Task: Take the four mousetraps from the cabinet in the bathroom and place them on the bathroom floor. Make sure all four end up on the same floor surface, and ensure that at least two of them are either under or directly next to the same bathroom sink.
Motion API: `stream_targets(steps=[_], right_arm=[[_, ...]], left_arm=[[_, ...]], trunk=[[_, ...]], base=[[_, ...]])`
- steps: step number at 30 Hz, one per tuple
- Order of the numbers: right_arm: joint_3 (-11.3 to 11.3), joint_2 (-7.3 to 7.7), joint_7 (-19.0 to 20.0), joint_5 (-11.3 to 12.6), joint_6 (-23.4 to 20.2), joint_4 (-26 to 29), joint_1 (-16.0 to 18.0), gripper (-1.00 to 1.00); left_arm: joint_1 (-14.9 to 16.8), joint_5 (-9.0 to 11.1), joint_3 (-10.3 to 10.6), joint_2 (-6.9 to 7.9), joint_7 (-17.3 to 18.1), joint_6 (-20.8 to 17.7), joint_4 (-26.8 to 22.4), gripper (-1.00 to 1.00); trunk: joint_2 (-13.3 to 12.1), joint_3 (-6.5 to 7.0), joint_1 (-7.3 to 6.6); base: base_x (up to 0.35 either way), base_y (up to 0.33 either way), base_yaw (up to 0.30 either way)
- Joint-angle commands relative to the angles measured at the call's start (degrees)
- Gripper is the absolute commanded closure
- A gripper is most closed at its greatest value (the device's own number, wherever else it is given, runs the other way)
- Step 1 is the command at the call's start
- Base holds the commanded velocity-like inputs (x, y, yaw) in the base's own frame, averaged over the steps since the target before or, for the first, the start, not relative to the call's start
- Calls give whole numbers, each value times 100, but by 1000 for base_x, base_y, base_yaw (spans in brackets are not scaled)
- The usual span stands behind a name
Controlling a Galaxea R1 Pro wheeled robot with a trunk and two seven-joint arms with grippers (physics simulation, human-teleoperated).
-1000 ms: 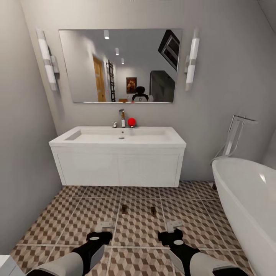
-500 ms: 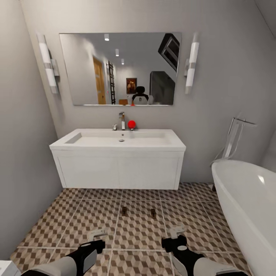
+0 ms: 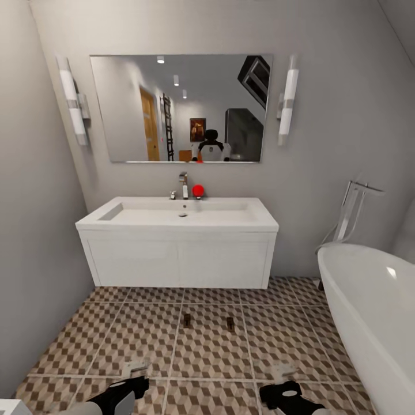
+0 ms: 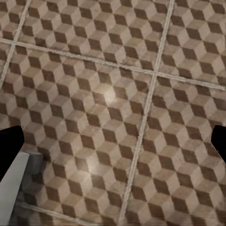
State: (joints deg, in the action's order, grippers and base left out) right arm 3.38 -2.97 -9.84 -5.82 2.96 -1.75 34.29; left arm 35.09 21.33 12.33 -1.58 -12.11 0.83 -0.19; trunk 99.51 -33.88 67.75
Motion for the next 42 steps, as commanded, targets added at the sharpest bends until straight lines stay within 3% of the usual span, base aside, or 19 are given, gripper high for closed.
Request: stream_targets(steps=[1,9,18,23,27,34,42], right_arm=[[32,20,-36,-43,3,-18,-58,-100],[31,125,-51,-27,-3,-18,-784,-100],[29,148,-53,-17,159,-18,-1285,-100],[28,154,-53,-10,286,-18,-1547,-100],[25,158,-53,-8,337,-18,-1654,-100],[28,253,-27,-13,373,-18,-1780,-100],[29,263,-5,-23,355,-18,-1879,-100]], left_arm=[[-48,52,51,4,-17,10,1,-100],[-434,55,51,23,-12,17,1,-100],[-815,55,51,15,-2,34,1,-100],[-1183,90,51,12,123,61,1,-100],[-1426,243,51,22,328,83,1,-100],[-1801,708,51,38,617,312,1,-100],[-1991,865,51,29,674,454,1,-100]], trunk=[[-39,13,-23],[-359,157,-199],[-720,318,-397],[-921,408,-506],[-1081,480,-594],[-1362,606,-748],[-1683,749,-924]], base=[[0,0,0],[0,0,0],[0,0,0],[0,0,0],[0,0,0],[0,0,0],[0,0,0]])
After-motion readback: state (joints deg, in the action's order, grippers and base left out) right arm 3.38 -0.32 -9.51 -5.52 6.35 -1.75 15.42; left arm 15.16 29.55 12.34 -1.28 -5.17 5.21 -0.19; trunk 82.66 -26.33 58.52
